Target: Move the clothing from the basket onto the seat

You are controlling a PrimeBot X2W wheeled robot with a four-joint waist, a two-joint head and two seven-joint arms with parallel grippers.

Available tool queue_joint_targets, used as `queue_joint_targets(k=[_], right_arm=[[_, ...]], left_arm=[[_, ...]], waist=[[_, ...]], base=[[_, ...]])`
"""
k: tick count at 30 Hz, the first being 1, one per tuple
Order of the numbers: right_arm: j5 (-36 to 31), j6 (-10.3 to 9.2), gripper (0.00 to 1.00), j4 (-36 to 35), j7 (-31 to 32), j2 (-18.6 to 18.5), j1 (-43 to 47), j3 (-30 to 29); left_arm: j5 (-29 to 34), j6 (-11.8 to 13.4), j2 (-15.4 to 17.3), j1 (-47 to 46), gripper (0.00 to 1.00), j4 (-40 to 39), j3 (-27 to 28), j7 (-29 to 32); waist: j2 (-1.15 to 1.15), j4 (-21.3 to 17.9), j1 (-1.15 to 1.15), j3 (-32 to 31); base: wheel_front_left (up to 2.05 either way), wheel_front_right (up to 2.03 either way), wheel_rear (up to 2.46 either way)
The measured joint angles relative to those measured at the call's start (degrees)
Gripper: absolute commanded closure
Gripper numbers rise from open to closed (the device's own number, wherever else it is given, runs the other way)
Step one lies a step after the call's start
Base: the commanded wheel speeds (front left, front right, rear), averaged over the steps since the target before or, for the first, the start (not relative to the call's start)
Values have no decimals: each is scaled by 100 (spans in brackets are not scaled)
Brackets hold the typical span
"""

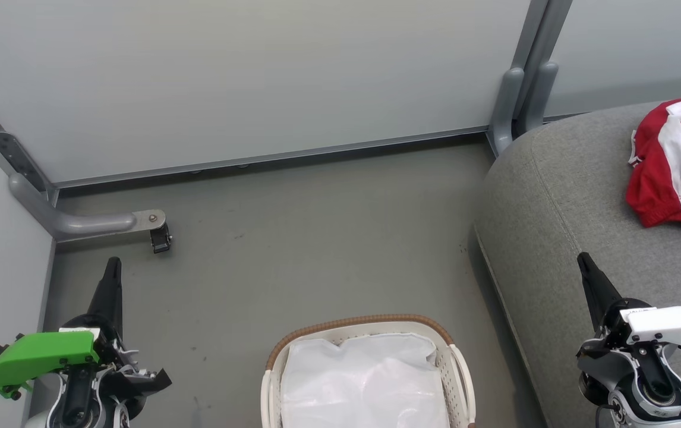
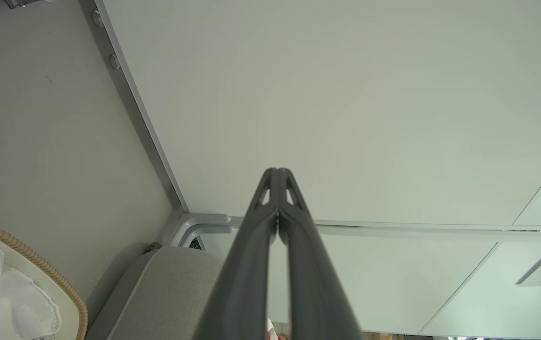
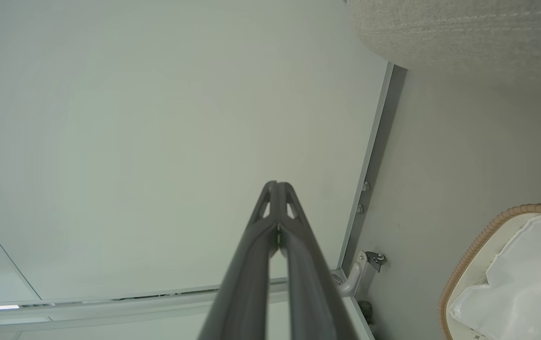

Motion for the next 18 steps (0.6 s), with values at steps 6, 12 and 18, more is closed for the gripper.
queue_joint_targets(k=[6,12,18], right_arm=[[86,0,100,-14,-51,-54,1,71],[145,0,100,-34,-102,-112,1,144],[207,1,100,-55,-160,-164,2,225]], left_arm=[[0,0,0,0,100,0,0,-1],[0,0,0,0,100,-1,0,0],[0,0,0,0,100,-2,0,-1]], waist=[[0,0,0,0],[0,0,0,1],[0,0,0,1]], base=[[0,0,0],[0,0,0],[0,0,0]])
